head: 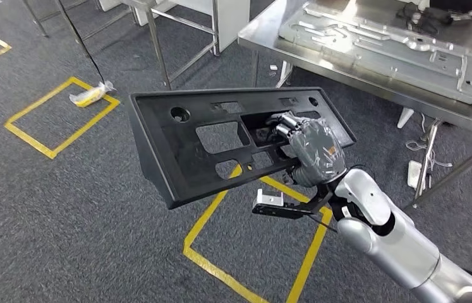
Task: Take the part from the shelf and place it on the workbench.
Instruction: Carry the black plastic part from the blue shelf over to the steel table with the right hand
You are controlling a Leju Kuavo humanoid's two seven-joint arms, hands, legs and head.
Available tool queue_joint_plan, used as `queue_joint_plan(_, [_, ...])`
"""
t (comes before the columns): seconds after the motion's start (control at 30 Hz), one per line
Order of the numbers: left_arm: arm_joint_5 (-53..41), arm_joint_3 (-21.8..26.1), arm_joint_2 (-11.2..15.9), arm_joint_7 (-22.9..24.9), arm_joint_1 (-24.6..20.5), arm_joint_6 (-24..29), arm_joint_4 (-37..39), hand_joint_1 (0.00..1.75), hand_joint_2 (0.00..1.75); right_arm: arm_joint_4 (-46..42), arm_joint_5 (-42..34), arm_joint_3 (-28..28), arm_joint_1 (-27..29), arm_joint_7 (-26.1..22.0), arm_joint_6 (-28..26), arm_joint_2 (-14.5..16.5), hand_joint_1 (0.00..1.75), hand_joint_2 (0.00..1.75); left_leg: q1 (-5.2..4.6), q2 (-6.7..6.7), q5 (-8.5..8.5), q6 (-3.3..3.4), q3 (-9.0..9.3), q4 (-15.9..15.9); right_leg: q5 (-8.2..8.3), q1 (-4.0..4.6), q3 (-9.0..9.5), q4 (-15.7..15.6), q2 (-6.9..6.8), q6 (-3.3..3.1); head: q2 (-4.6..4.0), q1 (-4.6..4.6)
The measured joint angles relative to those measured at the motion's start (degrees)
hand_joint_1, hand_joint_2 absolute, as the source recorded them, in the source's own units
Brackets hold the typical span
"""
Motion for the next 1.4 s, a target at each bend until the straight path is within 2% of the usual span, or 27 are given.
queue_joint_plan(0.07, [0.0, 0.0, -0.2, 0.0, -0.1, 0.0, 0.0, 0.00, 1.75, 0.0, 0.0, -0.2, 0.0, 0.1, -0.1, -0.2, 1.75, 1.75, 0.19, 1.43, -0.33, 0.53, 1.86, -1.0, 1.19, 0.29, -0.84, 2.6, -1.94, 0.45, 0.00, 0.04])
queue_joint_plan(0.13, [0.0, 0.0, -0.2, 0.0, -0.2, 0.0, 0.0, 0.00, 1.75, 0.0, 0.0, -0.3, -0.1, 0.1, -0.1, -0.3, 1.75, 1.75, 0.27, 2.74, -1.34, 0.83, 3.88, -1.8, 1.60, 0.35, -4.57, 8.4, -5.92, 1.09, 0.00, 0.10])
queue_joint_plan(0.17, [0.0, 0.0, -0.2, 0.0, -0.2, 0.1, -0.1, 0.00, 1.75, 0.1, 0.0, -0.3, -0.1, 0.1, -0.1, -0.3, 1.75, 1.75, 0.27, 3.41, -2.09, 0.94, 4.84, -2.0, 0.61, 0.21, -6.99, 11.5, -7.31, 1.44, 0.00, 0.13])
queue_joint_plan(0.23, [0.0, 0.0, -0.2, 0.1, -0.1, 0.1, -0.1, 0.00, 1.75, 0.2, 0.0, -0.3, 0.1, 0.1, -0.1, -0.3, 1.75, 1.75, 0.31, 4.72, -3.87, 0.91, 6.89, -2.2, -3.41, -0.32, -11.05, 14.8, -8.02, 2.01, 0.00, 0.14])
queue_joint_plan(0.27, [0.0, 0.0, -0.2, 0.1, -0.1, 0.1, -0.1, 0.00, 1.75, 0.3, 0.0, -0.3, 0.2, 0.1, -0.1, -0.3, 1.75, 1.75, 0.34, 5.38, -4.92, 0.85, 8.17, -2.2, -4.89, -0.55, -12.15, 14.4, -8.14, 2.22, 0.00, 0.15])
queue_joint_plan(0.3, [0.0, 0.0, -0.2, 0.1, 0.0, 0.2, -0.1, 0.00, 1.75, 0.4, 0.0, -0.3, 0.3, 0.1, -0.1, -0.3, 1.75, 1.75, 0.37, 6.01, -6.01, 0.77, 9.56, -2.2, -5.05, -0.72, -12.65, 12.7, -8.32, 2.34, 0.00, 0.15])
queue_joint_plan(0.33, [0.0, 0.0, -0.2, 0.1, 0.1, 0.2, -0.1, 0.00, 1.75, 0.4, 0.0, -0.3, 0.3, 0.1, -0.1, -0.3, 1.75, 1.75, 0.38, 6.66, -7.19, 0.67, 10.96, -2.2, -3.15, -0.79, -12.73, 9.9, -8.86, 2.29, 0.00, 0.16])
queue_joint_plan(0.43, [0.0, 0.0, -0.2, 0.2, 0.2, 0.2, -0.1, 0.00, 1.75, 0.7, 0.0, -0.2, 0.5, 0.1, -0.1, -0.3, 1.75, 1.75, 0.22, 8.32, -10.13, 0.00, 13.96, -2.5, 8.43, 0.17, -12.62, 2.4, -12.44, 1.29, 0.00, 0.10])
queue_joint_plan(0.47, [0.0, 0.0, -0.2, 0.2, 0.0, 0.2, -0.1, 0.00, 1.75, 0.8, 0.0, -0.2, 0.5, 0.0, -0.1, -0.3, 1.75, 1.75, 0.15, 8.87, -10.70, -0.35, 14.67, -2.7, 10.00, 0.54, -12.59, 1.6, -12.91, 0.87, 0.00, 0.10])
queue_joint_plan(0.53, [0.0, 0.0, -0.2, 0.2, -0.3, 0.2, -0.1, 0.00, 1.75, 0.7, 0.0, -0.3, 0.5, 0.1, -0.1, -0.4, 1.75, 1.75, 0.10, 9.65, -10.53, -1.11, 15.35, -1.9, 8.74, 0.65, -11.62, 1.2, -11.64, 0.07, 0.00, 0.09])
queue_joint_plan(0.57, [0.0, 0.0, -0.2, 0.2, -0.4, 0.2, -0.1, 0.00, 1.75, 0.7, 0.0, -0.4, 0.4, 0.1, -0.1, -0.4, 1.75, 1.75, 0.19, 9.23, -9.70, -1.38, 14.88, -0.1, 8.16, 0.37, -10.70, 0.8, -10.87, -0.24, 0.00, 0.11])
queue_joint_plan(0.63, [0.0, 0.0, -0.2, 0.1, -0.6, 0.2, -0.1, 0.00, 1.75, 0.7, 0.0, -0.5, 0.3, 0.2, -0.1, -0.4, 1.75, 1.75, 0.47, 7.08, -8.27, -1.90, 11.00, 6.7, 7.08, -0.12, -8.34, -0.1, -9.56, -0.79, 0.00, 0.04])
queue_joint_plan(0.67, [0.0, 0.0, -0.2, 0.2, -0.6, 0.2, -0.1, 0.00, 1.75, 0.7, 0.0, -0.5, 0.3, 0.2, -0.1, -0.4, 1.75, 1.75, 0.64, 5.95, -8.71, -2.12, 8.31, 10.2, 6.46, -0.23, -7.23, -0.6, -8.91, -0.94, 0.00, 0.00])
queue_joint_plan(0.73, [0.0, 0.0, -0.2, 0.2, -0.5, 0.3, -0.1, 0.00, 1.75, 0.7, 0.0, -0.5, 0.4, 0.1, -0.1, -0.3, 1.75, 1.75, 0.85, 5.15, -12.95, -2.51, 3.34, 13.9, 5.09, -0.51, -4.97, -1.1, -7.31, -0.98, 0.00, -0.01])
queue_joint_plan(0.8, [0.0, 0.0, -0.2, 0.3, -0.3, 0.4, -0.1, 0.00, 1.75, 0.8, 0.0, -0.4, 0.5, 0.1, -0.1, -0.2, 1.75, 1.75, 0.94, 5.05, -16.40, -2.73, 0.46, 12.5, 3.42, -0.82, -2.50, -1.4, -5.59, -0.70, 0.00, -0.02])
queue_joint_plan(0.83, [0.0, 0.0, -0.1, 0.4, -0.1, 0.5, -0.1, 0.00, 1.75, 0.8, 0.0, -0.3, 0.6, 0.1, -0.1, -0.2, 1.75, 1.75, 0.99, 4.81, -15.44, -2.75, -0.29, 10.1, 2.49, -0.96, -1.26, -1.4, -4.82, -0.48, 0.00, -0.03])
queue_joint_plan(0.9, [0.0, 0.1, 0.0, 0.6, 0.5, 0.7, -0.1, 0.00, 1.75, 1.1, 0.0, -0.2, 1.1, 0.1, -0.2, -0.2, 1.75, 1.75, 1.10, 3.04, -6.83, -2.54, -1.07, 4.1, 0.58, -1.15, 0.57, -1.3, -3.44, 0.10, 0.00, 0.01])
queue_joint_plan(0.97, [0.0, 0.1, 0.2, 0.9, 0.9, 0.9, -0.1, 0.00, 1.75, 1.4, 0.1, -0.1, 1.6, 0.1, -0.3, 0.0, 1.75, 1.75, 0.92, 1.75, 0.11, -1.81, -1.02, 0.9, -0.89, -1.24, 1.56, -1.3, -2.21, 0.97, 0.00, 0.02])
queue_joint_plan(1.0, [0.0, 0.1, 0.3, 1.0, 0.8, 0.9, -0.1, 0.00, 1.75, 1.5, 0.1, -0.1, 1.7, 0.1, -0.4, 0.1, 1.75, 1.75, 0.73, 1.98, 0.68, -1.28, -0.72, 0.6, -1.06, -1.27, 1.94, -1.1, -1.76, 1.42, 0.00, 0.01])
queue_joint_plan(1.07, [0.0, 0.1, 0.3, 1.1, 0.4, 0.9, -0.1, 0.00, 1.75, 1.5, 0.2, -0.3, 1.6, 0.1, -0.6, 0.1, 1.75, 1.75, 0.74, 2.99, -0.07, -0.32, 0.84, -0.1, 0.10, -1.30, 1.31, 0.6, -2.13, 2.10, 0.00, 0.02])
queue_joint_plan(1.13, [0.0, 0.1, 0.2, 1.1, 0.2, 1.0, -0.1, 0.00, 1.75, 1.6, 0.4, -0.4, 1.2, 0.0, -0.7, 0.1, 1.75, 1.75, 0.97, 3.81, -0.98, 0.38, 3.07, -1.4, 1.69, -1.16, -2.28, 6.6, -4.88, 2.65, 0.00, 0.04])
queue_joint_plan(1.17, [0.0, 0.1, 0.2, 1.1, 0.2, 1.0, -0.1, 0.00, 1.75, 1.6, 0.6, -0.5, 1.0, 0.0, -0.7, 0.1, 1.75, 1.75, 0.99, 4.19, -1.61, 0.58, 4.19, -1.9, 1.40, -1.13, -4.76, 10.0, -6.47, 2.93, 0.00, 0.05])
queue_joint_plan(1.23, [0.0, 0.1, 0.2, 1.1, 0.2, 1.0, -0.1, 0.00, 1.75, 1.8, 0.8, -0.5, 0.9, 0.0, -0.7, 0.1, 1.75, 1.75, 1.00, 5.02, -3.21, 0.73, 6.52, -2.3, -2.25, -1.17, -9.36, 14.2, -7.82, 3.34, 0.00, 0.04])
queue_joint_plan(1.3, [0.0, 0.1, 0.3, 1.1, 0.2, 1.0, -0.1, 0.00, 1.75, 2.0, 0.9, -0.5, 0.8, 0.0, -0.7, 0.1, 1.75, 1.75, 0.97, 5.95, -5.24, 0.66, 9.21, -2.5, -5.39, -1.13, -11.78, 13.2, -8.20, 3.33, 0.00, 0.05])
queue_joint_plan(1.33, [0.0, 0.1, 0.3, 1.1, 0.3, 1.0, -0.1, 0.00, 1.75, 2.1, 1.0, -0.5, 0.8, 0.0, -0.7, 0.1, 1.75, 1.75, 0.92, 6.47, -6.35, 0.60, 10.69, -2.5, -4.79, -1.00, -12.18, 10.9, -8.52, 3.08, 0.00, 0.05])
queue_joint_plan(1.37, [0.0, 0.1, 0.2, 1.2, 0.3, 1.0, -0.1, 0.00, 1.75, 2.1, 1.0, -0.5, 0.8, 0.0, -0.7, 0.1, 1.75, 1.75, 0.85, 7.01, -7.46, 0.55, 11.97, -2.6, -1.81, -0.71, -12.20, 7.7, -9.36, 2.52, 0.00, 0.06])
queue_joint_plan(1.4, [0.0, 0.1, 0.1, 1.2, 0.4, 1.0, -0.1, 0.00, 1.75, 2.2, 1.0, -0.4, 0.8, 0.0, -0.7, 0.1, 1.75, 1.75, 0.70, 7.56, -8.56, 0.47, 13.26, -2.5, 2.81, -0.20, -12.27, 4.7, -10.60, 1.80, 0.00, -0.02])
